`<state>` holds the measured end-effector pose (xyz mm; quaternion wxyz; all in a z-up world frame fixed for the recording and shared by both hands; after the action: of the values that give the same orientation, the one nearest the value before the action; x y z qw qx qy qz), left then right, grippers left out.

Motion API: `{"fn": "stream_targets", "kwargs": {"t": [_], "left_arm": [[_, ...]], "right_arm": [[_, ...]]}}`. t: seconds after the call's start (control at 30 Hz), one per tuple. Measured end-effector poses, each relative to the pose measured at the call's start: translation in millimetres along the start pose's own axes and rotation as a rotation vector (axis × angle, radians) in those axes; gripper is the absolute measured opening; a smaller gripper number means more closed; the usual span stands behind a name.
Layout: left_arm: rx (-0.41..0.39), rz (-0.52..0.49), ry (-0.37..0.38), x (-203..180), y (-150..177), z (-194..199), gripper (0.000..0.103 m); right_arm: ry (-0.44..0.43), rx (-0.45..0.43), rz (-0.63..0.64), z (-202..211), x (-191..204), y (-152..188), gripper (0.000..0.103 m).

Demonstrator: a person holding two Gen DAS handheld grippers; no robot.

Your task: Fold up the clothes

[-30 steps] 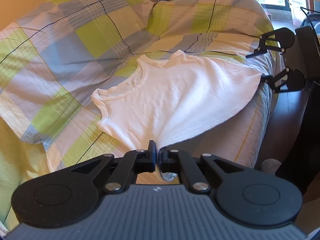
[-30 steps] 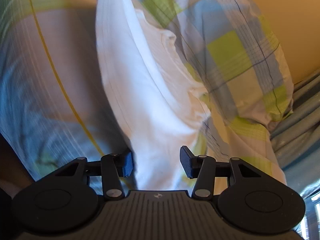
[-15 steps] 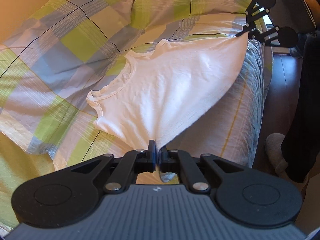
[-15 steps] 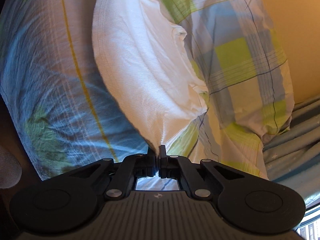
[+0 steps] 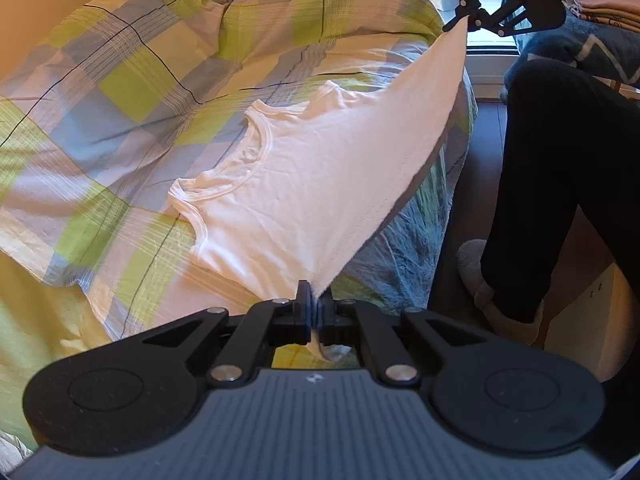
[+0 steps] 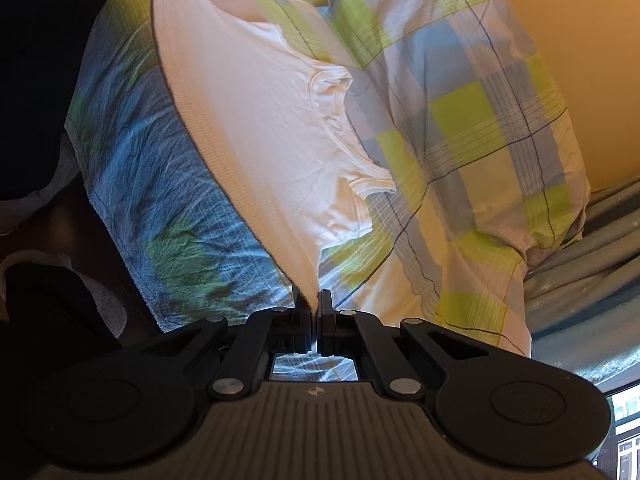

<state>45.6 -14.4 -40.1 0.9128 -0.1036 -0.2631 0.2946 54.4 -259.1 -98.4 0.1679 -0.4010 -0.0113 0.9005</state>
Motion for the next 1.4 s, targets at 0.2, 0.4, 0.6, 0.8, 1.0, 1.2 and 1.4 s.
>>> {"fn": "stream_targets", "kwargs": {"t": [0.2, 0.4, 0.6, 0.8, 1.0, 1.2, 1.4], "left_arm": [[-0.018, 0.051, -0.013, 89.0, -38.5, -41.6, 0.002], [-0.002, 0.164, 0.118, 182.5, -69.3, -136.7, 0.003], [0.027, 0.273, 0.238, 222.3, -71.9, -231.4, 0.006], [-0.022, 0.442, 0.246, 253.0, -59.8, -251.2, 0.027], [-0.047, 0.609, 0.155, 281.7, -33.0, -235.1, 0.027], [-0.059, 0.724, 0.343, 258.1, -26.1, -240.7, 0.033], [-0.091, 0.797, 0.380, 249.7, -37.2, -254.2, 0.030]], "right_arm": [[-0.100, -0.023, -0.077, -24.1, -64.2, -37.7, 0.000], [-0.323, 0.030, -0.182, -120.5, -147.6, -70.1, 0.000], [-0.518, 0.072, -0.323, -239.3, -188.6, -84.6, 0.000], [-0.635, 0.079, -0.533, -303.8, -197.0, -73.7, 0.035], [-0.626, 0.001, -0.884, -303.8, -227.2, -31.4, 0.042], [-0.696, -0.043, -0.979, -288.5, -210.3, -15.0, 0.042], [-0.768, -0.057, -1.065, -295.4, -195.9, -17.1, 0.045]]}}
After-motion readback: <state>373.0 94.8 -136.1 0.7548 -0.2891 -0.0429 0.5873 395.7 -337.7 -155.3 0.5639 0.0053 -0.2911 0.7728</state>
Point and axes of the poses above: each gripper's, at about its wrist camera, not at the fingertips, and z roughly against the way its jaws point, x to its left, y to its underside, the point moved 5 cm from there along -z, roughly the way its jaws point, and after that the axes turned 13 degrees about x, right-handed, at the moved point
